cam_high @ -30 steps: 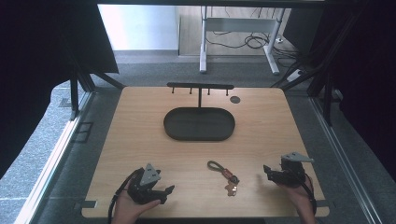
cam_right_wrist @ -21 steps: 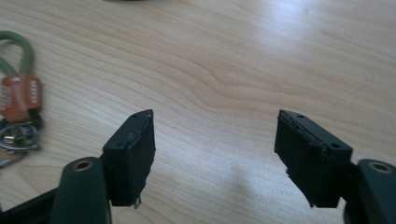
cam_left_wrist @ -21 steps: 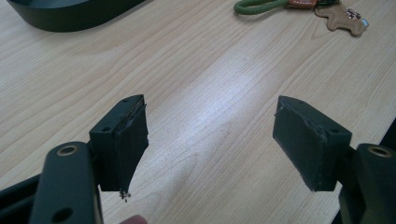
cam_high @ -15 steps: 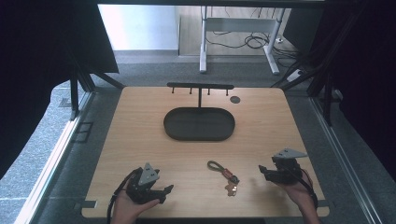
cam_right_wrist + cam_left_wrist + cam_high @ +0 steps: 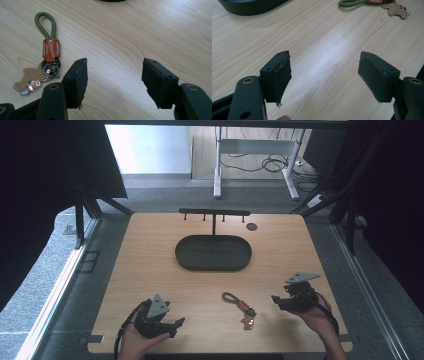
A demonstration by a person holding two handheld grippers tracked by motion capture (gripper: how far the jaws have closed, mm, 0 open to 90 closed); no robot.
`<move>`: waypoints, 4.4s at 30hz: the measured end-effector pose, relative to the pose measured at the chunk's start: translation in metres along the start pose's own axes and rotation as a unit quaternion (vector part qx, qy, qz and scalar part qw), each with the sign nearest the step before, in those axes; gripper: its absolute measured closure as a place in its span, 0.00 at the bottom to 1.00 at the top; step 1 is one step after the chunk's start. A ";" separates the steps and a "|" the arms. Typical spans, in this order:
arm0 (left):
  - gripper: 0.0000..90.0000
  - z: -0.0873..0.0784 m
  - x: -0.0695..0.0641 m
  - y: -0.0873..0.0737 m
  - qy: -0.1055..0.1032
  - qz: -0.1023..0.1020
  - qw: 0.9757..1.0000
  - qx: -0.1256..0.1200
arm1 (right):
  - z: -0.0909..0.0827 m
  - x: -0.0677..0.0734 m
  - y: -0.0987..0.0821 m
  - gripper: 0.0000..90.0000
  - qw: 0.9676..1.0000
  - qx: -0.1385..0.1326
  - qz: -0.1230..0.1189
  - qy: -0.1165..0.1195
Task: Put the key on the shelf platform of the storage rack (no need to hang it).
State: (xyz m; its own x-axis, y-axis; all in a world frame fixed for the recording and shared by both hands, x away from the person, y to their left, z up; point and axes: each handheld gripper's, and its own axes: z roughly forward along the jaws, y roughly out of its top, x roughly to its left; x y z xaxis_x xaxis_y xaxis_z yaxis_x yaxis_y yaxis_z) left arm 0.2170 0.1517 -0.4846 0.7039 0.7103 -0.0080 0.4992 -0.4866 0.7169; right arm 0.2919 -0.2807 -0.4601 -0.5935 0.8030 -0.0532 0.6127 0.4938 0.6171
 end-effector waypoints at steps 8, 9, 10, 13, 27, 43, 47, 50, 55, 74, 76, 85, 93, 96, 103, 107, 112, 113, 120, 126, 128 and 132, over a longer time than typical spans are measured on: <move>0.30 -0.005 0.000 0.001 0.005 -0.002 1.000 -0.006 | -0.009 0.010 0.017 0.46 1.000 -0.007 -0.015 0.017; 0.30 -0.005 0.000 0.001 0.006 -0.003 1.000 -0.007 | -0.009 0.010 0.019 0.46 1.000 -0.006 -0.017 0.020; 0.30 -0.005 0.000 0.001 0.007 -0.003 1.000 -0.006 | -0.009 0.011 0.021 0.46 1.000 -0.005 -0.018 0.022; 0.30 -0.005 0.000 0.001 0.006 -0.003 1.000 -0.005 | -0.006 0.013 0.026 0.46 0.999 0.000 -0.023 0.029; 0.30 -0.007 0.002 0.000 0.005 -0.005 1.000 -0.008 | 0.013 0.025 0.047 0.47 0.997 0.027 -0.043 0.056; 0.30 -0.005 0.001 0.000 0.003 -0.003 1.000 -0.004 | 0.028 0.037 0.057 0.49 0.994 0.048 -0.061 0.076; 0.30 -0.005 0.001 0.000 0.003 -0.005 1.000 -0.005 | 0.033 0.040 0.059 0.50 0.994 0.055 -0.061 0.078; 0.30 -0.006 0.001 0.000 0.004 -0.003 1.000 -0.005 | 0.036 0.043 0.061 0.50 0.993 0.058 -0.063 0.081; 0.30 -0.006 0.001 0.000 0.004 -0.003 1.000 -0.006 | 0.039 0.048 0.063 0.50 0.992 0.061 -0.070 0.086; 0.30 -0.005 0.000 0.001 0.002 -0.002 1.000 -0.004 | 0.048 0.063 0.072 0.51 0.988 0.075 -0.089 0.100; 0.30 -0.005 -0.001 0.001 0.002 -0.002 1.000 -0.004 | 0.051 0.066 0.073 0.51 0.987 0.081 -0.093 0.103; 0.30 -0.005 0.000 0.000 0.001 -0.002 1.000 -0.004 | 0.060 0.074 0.074 0.51 0.984 0.094 -0.103 0.111; 0.30 -0.005 0.000 0.000 0.001 -0.001 1.000 -0.003 | 0.072 0.078 0.072 0.51 0.981 0.118 -0.107 0.114; 0.30 -0.004 0.000 0.000 0.000 -0.001 1.000 -0.003 | 0.078 0.077 0.069 0.51 0.979 0.128 -0.108 0.114; 0.30 -0.004 0.000 0.000 0.000 -0.002 1.000 -0.002 | 0.087 0.074 0.061 0.52 0.978 0.145 -0.103 0.112; 0.30 -0.003 -0.001 0.000 0.000 -0.002 1.000 -0.001 | 0.090 0.072 0.057 0.54 0.977 0.152 -0.103 0.108; 0.30 -0.002 -0.001 0.000 -0.001 0.001 1.000 0.001 | 0.093 0.070 0.053 0.56 0.976 0.160 -0.102 0.106; 0.30 -0.002 -0.001 0.000 -0.001 0.001 1.000 0.001 | 0.094 0.069 0.052 0.57 0.976 0.159 -0.101 0.108; 0.30 -0.005 -0.002 0.001 0.000 0.000 1.000 -0.004 | 0.093 0.070 0.052 0.64 0.976 0.158 -0.105 0.108; 0.30 -0.005 -0.002 0.001 0.000 0.000 1.000 -0.004 | 0.091 0.073 0.051 0.70 0.975 0.160 -0.118 0.101; 0.30 -0.005 -0.003 0.002 -0.001 0.003 1.000 -0.005 | 0.091 0.074 0.051 0.72 0.974 0.159 -0.124 0.100; 0.30 -0.005 -0.003 0.001 0.000 0.000 1.000 -0.004 | 0.090 0.074 0.050 0.74 0.974 0.159 -0.126 0.104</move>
State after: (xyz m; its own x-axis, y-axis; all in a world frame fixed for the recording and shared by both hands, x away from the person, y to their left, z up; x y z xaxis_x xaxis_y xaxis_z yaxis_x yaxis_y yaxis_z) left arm 0.2133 0.1512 -0.4803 0.7047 0.7094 -0.0078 0.4943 -0.4830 0.7228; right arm 0.3261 -0.1665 -0.5040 -0.8183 0.5747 0.0087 0.5451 0.7713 0.3286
